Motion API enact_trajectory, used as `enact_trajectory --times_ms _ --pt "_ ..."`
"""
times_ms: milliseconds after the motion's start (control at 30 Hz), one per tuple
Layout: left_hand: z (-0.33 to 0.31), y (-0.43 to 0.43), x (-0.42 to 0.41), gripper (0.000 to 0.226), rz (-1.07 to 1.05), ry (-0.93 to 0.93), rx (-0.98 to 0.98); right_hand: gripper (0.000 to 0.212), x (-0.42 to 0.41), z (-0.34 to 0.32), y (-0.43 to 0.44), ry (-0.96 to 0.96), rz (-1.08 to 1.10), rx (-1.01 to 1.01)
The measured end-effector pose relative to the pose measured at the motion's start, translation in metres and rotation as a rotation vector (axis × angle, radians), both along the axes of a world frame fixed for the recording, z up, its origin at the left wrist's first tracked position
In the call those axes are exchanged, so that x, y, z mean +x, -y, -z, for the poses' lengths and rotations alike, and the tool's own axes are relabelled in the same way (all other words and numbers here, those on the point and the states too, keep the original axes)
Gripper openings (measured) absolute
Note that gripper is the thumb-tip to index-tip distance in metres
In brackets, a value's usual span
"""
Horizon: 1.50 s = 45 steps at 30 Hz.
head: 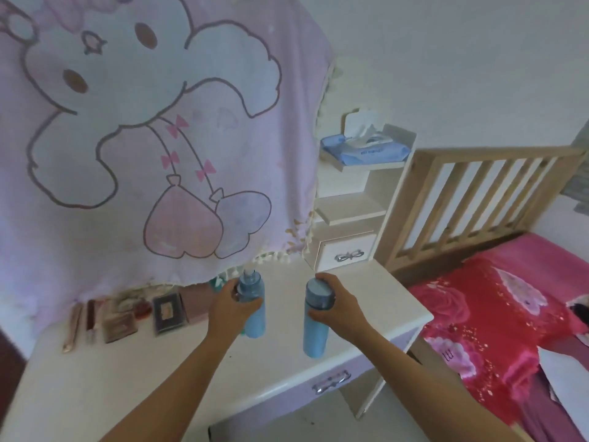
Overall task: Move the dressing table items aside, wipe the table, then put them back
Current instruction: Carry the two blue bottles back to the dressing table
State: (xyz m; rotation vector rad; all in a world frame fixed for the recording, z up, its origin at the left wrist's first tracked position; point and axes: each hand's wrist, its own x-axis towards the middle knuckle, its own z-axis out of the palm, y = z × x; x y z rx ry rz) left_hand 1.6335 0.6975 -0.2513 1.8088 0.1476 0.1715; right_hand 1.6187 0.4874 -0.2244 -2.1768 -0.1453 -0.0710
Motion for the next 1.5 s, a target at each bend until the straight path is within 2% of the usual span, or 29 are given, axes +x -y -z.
enact_trajectory --times_ms 100,167,267,400,500,600,667,833,967,1100,1233,1333,1400,1500 --pt "0.008 0.009 0.033 0.032 -0.052 -0.031 0.000 0.064 0.045 0.012 -0.004 -0.041 -0.028 0.014" --pt "0.016 0.014 0.059 0.035 -0.079 -0.063 -0.022 0.068 0.077 0.018 -0.008 -0.060 -0.020 0.031" --pt "0.031 0.016 0.097 0.040 -0.132 -0.096 -0.045 0.059 0.128 0.028 -0.017 -0.062 0.001 0.026" --pt "0.048 0.018 0.149 0.043 -0.142 -0.098 -0.019 0.059 0.193 0.037 -0.030 -0.064 0.058 0.021" --pt "0.056 0.024 0.180 0.052 -0.186 -0.139 -0.038 0.065 0.231 0.042 -0.039 -0.064 0.090 0.007" --pt "0.059 0.031 0.200 0.051 -0.213 -0.159 0.003 0.068 0.258 0.050 -0.045 -0.080 0.074 -0.010" --pt "0.056 0.033 0.206 0.048 -0.167 -0.179 0.041 0.070 0.269 0.058 -0.047 -0.099 0.064 -0.045" --pt "0.052 0.034 0.215 0.059 -0.168 -0.209 0.031 0.071 0.289 0.074 -0.050 -0.132 0.081 -0.087" --pt "0.054 0.038 0.222 0.056 -0.242 -0.253 -0.003 0.072 0.300 0.077 -0.050 -0.128 0.077 -0.128" --pt "0.063 0.041 0.226 0.058 -0.348 -0.211 0.002 0.073 0.300 0.078 -0.050 -0.147 0.043 -0.116" --pt "0.063 0.045 0.223 0.063 -0.308 -0.253 0.101 0.080 0.295 0.086 -0.042 -0.209 0.021 -0.033" --pt "0.070 0.047 0.220 0.068 -0.398 -0.253 0.159 0.084 0.284 0.093 -0.037 -0.279 -0.041 -0.127" --pt "0.074 0.050 0.210 0.069 -0.436 -0.279 0.177 0.072 0.277 0.100 -0.033 -0.338 -0.057 -0.211" --pt "0.073 0.050 0.184 0.061 -0.511 -0.302 0.185 0.041 0.264 0.105 -0.033 -0.413 -0.083 -0.305"
